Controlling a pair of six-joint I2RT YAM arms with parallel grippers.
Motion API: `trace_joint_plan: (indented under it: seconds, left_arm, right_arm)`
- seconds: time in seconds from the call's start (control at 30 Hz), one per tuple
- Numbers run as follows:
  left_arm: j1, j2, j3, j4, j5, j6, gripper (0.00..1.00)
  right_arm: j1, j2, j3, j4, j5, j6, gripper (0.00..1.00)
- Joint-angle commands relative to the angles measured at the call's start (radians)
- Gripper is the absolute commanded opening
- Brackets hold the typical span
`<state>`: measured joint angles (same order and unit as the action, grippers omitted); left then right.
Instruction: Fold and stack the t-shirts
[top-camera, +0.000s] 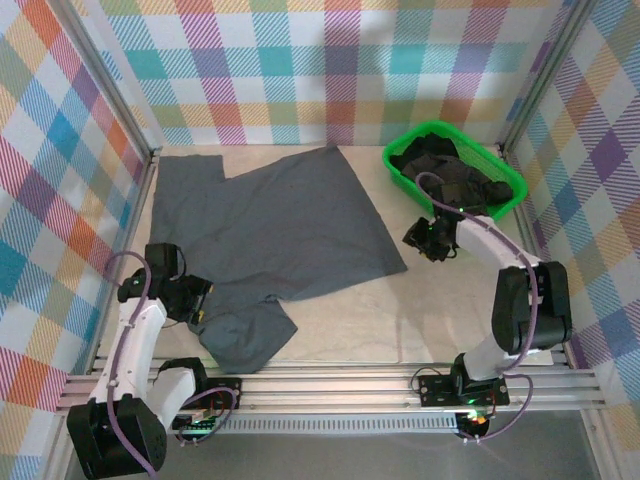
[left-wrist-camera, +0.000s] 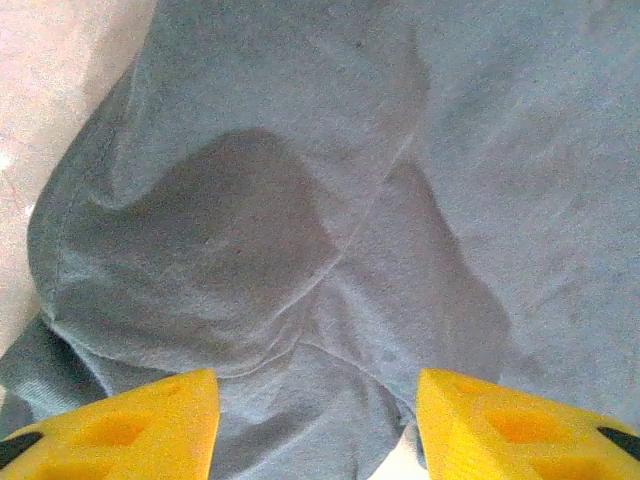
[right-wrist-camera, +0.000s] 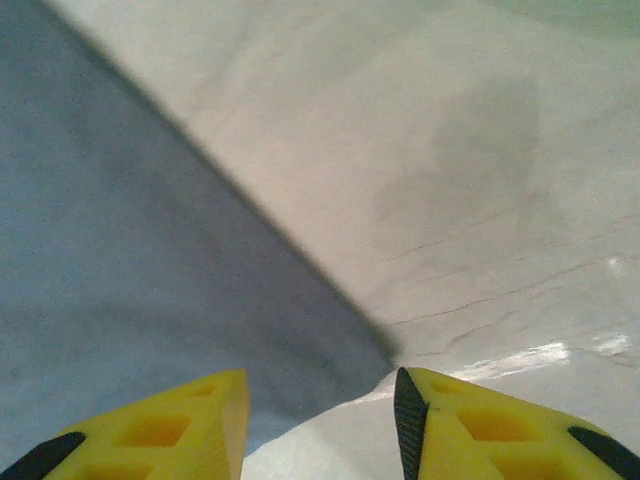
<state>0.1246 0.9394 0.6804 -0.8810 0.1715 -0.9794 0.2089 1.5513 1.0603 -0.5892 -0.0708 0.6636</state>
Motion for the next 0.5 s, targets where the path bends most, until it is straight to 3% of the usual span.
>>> trace_joint_plan:
  seconds: [0.0,0.1,0.27,0.47]
  left_arm:
    - [-0.006,0.092,0.038,0.089,-0.021,-0.006,0.52]
    - [-0.007,0.294,0.124,0.172,-0.051,0.033,0.51]
    - [0.007,0.619,0.357,0.174,-0.154,0.112,0.51]
    - [0.033,0.892,0.529,0.193,-0.082,0.138,0.51]
  right_arm:
    - [0.109,0.016,0.064,0.051,0.024,-0.076,0.42]
    - [0.166,0.157,0.16,0.137,-0.089,-0.1,0.39]
    - [0.248,0.467,0.454,0.058,-0.106,-0.163,0.35]
    - [0.228,0.657,0.615,-0.07,-0.053,-0.11,0.32]
